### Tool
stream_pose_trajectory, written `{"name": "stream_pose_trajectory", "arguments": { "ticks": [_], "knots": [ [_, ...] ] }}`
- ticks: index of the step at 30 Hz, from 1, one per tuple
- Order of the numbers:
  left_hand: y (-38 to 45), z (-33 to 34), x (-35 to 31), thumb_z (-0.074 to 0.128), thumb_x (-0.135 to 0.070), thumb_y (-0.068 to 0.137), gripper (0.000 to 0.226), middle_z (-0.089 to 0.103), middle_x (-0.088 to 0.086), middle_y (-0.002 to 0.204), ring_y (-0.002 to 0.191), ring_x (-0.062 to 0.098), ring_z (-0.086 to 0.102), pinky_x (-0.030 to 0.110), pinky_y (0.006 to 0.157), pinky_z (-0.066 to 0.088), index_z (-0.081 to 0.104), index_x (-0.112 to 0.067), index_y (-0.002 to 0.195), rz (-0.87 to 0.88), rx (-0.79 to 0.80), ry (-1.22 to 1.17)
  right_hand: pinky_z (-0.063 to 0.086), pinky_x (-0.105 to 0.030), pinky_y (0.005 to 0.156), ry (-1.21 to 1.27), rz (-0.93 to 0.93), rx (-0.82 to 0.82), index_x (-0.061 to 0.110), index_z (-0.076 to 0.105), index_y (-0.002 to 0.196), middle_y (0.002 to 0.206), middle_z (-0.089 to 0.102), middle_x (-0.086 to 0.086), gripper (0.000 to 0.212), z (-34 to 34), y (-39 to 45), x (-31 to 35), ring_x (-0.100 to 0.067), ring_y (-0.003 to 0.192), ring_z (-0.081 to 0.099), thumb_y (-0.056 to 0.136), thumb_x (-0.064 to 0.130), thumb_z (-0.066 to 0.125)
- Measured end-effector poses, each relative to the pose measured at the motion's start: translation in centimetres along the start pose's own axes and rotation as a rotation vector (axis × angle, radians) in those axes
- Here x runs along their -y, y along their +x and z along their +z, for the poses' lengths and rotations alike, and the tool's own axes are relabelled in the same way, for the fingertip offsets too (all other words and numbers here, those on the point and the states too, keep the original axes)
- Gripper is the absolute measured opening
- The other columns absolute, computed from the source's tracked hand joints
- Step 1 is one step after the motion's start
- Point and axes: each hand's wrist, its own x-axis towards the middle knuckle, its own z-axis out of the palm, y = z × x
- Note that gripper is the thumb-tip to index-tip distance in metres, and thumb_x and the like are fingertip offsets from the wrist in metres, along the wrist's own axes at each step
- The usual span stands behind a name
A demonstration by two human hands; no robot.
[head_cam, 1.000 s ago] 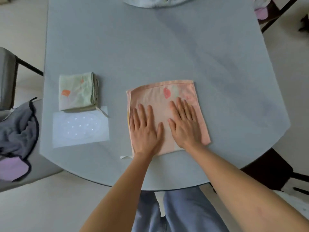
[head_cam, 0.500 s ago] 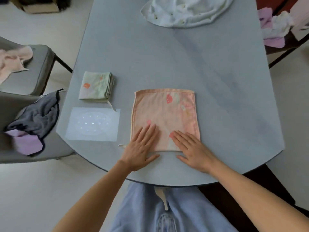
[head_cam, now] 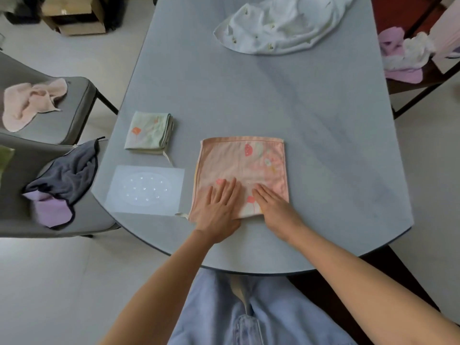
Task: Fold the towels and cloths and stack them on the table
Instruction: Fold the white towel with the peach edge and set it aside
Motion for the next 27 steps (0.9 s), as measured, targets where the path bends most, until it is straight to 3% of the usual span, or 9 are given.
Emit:
{"name": "stream_pose_trajectory", "arguments": {
  "ticks": [3,6,8,11,14,16,19,23,27],
  "knots": [
    [0.1,-0.5,0.3,0.044,-0.022,0.093,0.083,-0.022,0.000,0.158,0.146,0.024,-0.018,0.045,0.120,-0.002,-0.014,-0.019,0.152,-0.035,0.075,0.069,-0.006,-0.017,0.113,0.144,-0.041,0.233,0.009,0.016,0.152,0.160,0.004,-0.008,0.065,-1.7,-0.1,-0.9,-0.016,0.148,0.004,0.090,-0.008,0.028],
    [0.2,-1.2,0.9,0.041,-0.008,0.091,0.072,-0.003,-0.001,0.161,0.148,0.027,0.001,0.044,0.117,0.015,0.008,-0.020,0.154,0.029,0.100,0.039,0.019,-0.023,0.113,0.317,0.009,0.451,0.013,0.043,0.142,0.155,0.028,-0.010,0.057,-4.3,0.4,-1.9,-0.022,0.142,0.027,0.090,-0.007,0.032],
    [0.4,-2.8,1.2,0.041,-0.006,0.091,0.056,0.029,0.001,0.153,0.139,0.027,0.030,0.036,0.105,0.032,0.036,-0.020,0.145,0.071,0.171,-0.114,0.043,-0.028,0.076,0.334,0.055,0.572,0.011,0.062,0.101,0.114,0.061,-0.013,0.033,-6.0,1.2,-2.2,-0.025,0.106,0.055,0.086,-0.004,0.037],
    [0.6,-5.6,1.7,0.047,-0.016,0.096,0.021,0.062,0.010,0.102,0.094,0.030,0.055,0.029,0.072,0.036,0.064,-0.009,0.106,0.067,0.292,-0.233,0.030,-0.028,0.052,0.292,0.045,0.621,0.016,0.044,0.062,0.065,0.048,-0.001,0.024,-7.8,1.9,-2.4,-0.020,0.071,0.048,0.079,-0.002,0.042],
    [0.6,-7.1,2.0,0.057,-0.022,0.092,0.023,0.050,-0.001,0.066,0.073,0.023,0.045,0.027,0.058,0.031,0.058,-0.004,0.077,0.034,0.369,-0.299,0.028,-0.030,0.052,0.317,-0.012,0.605,0.016,0.043,0.059,0.064,0.046,-0.003,0.011,-8.0,1.6,-2.5,-0.018,0.064,0.043,0.068,0.010,0.048],
    [1.0,-7.3,2.3,0.063,-0.024,0.089,0.018,0.064,-0.001,0.087,0.084,0.022,0.055,0.024,0.068,0.041,0.066,-0.007,0.093,0.039,0.392,-0.334,0.029,-0.031,0.056,0.334,-0.036,0.625,0.018,0.040,0.059,0.070,0.046,-0.005,0.009,-8.3,1.4,-2.3,-0.017,0.064,0.042,0.060,0.021,0.049],
    [1.7,-8.2,2.7,0.066,-0.033,0.086,0.041,0.061,-0.003,0.126,0.109,0.019,0.057,0.029,0.094,0.044,0.061,-0.020,0.124,0.041,0.438,-0.347,0.026,-0.031,0.054,0.357,0.004,0.650,0.020,0.035,0.065,0.067,0.040,0.003,0.022,-9.1,1.6,-2.7,-0.014,0.062,0.036,0.070,0.019,0.057],
    [3.6,-9.2,3.5,0.060,-0.042,0.089,0.024,0.055,-0.005,0.086,0.088,0.019,0.052,0.029,0.077,0.040,0.059,-0.019,0.091,0.052,0.546,-0.292,0.025,-0.030,0.051,0.298,0.135,0.715,0.020,0.035,0.069,0.070,0.039,0.003,0.026,-8.5,1.6,-3.9,-0.014,0.063,0.036,0.078,0.007,0.056],
    [5.7,-9.9,4.0,0.058,-0.050,0.088,0.025,0.053,-0.008,0.091,0.090,0.017,0.050,0.029,0.080,0.038,0.053,-0.026,0.091,0.087,0.655,-0.213,0.025,-0.022,0.048,0.394,0.204,0.751,0.023,0.037,0.069,0.068,0.037,0.009,0.030,-9.0,1.3,-4.2,-0.007,0.058,0.033,0.081,0.010,0.062]
  ]
}}
